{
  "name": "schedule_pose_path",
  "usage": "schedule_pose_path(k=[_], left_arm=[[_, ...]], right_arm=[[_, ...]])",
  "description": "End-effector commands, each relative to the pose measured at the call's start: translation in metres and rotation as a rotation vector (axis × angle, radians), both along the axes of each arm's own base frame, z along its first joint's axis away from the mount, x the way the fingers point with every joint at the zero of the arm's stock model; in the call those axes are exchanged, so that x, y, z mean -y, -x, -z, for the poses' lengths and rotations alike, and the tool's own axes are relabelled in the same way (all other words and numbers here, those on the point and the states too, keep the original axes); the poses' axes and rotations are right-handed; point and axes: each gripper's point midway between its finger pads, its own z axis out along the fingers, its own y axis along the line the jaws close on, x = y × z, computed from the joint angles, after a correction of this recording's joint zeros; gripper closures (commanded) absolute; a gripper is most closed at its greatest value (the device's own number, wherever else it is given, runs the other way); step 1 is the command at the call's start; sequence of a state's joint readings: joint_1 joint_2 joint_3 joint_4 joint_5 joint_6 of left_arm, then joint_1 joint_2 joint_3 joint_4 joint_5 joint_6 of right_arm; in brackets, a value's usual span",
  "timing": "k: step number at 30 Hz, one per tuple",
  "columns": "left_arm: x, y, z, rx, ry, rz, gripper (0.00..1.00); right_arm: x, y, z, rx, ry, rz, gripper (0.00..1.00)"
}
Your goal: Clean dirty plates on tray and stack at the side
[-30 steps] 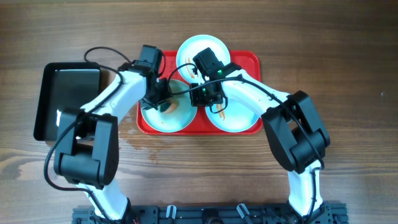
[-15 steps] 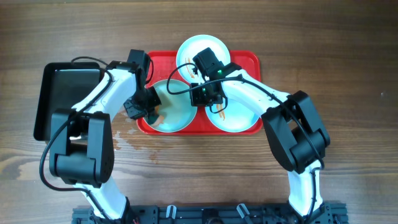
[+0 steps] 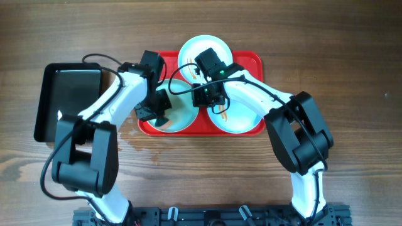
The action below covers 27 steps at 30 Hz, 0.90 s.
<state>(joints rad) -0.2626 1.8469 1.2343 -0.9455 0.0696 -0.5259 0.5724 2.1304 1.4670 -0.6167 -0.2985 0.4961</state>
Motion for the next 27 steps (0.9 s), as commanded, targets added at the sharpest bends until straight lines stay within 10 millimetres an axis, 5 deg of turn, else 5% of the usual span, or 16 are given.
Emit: schedule_pose_path(k=[1,6,18,22,27], left_arm=[[0.016,-0.023,-0.019,0.136,0.064,0.038,0.96],[0.029,-0.035,-0.012,0.161,0.129,0.041,0.96],[0.042,-0.026,0.009,0.11,0.201,0.045,0.96],[0.037,-0.02,0.015,0.094,0.175,0.043,0.96],[0.006,-0.009,0.026,0.069,0.011,0.031,0.96]], right_arm=[[0.0,-0.006,0.001,0.001,0.002,0.018,0.96],[0.001,-0.005,0.002,-0.003,0.005,0.018,0.96],[0.001,-0.005,0.002,-0.003,0.005,0.019,0.96],[0.001,-0.004,0.002,-0.008,0.008,0.018,0.96],[0.002,-0.003,0.002,-0.012,0.01,0.018,0.96]])
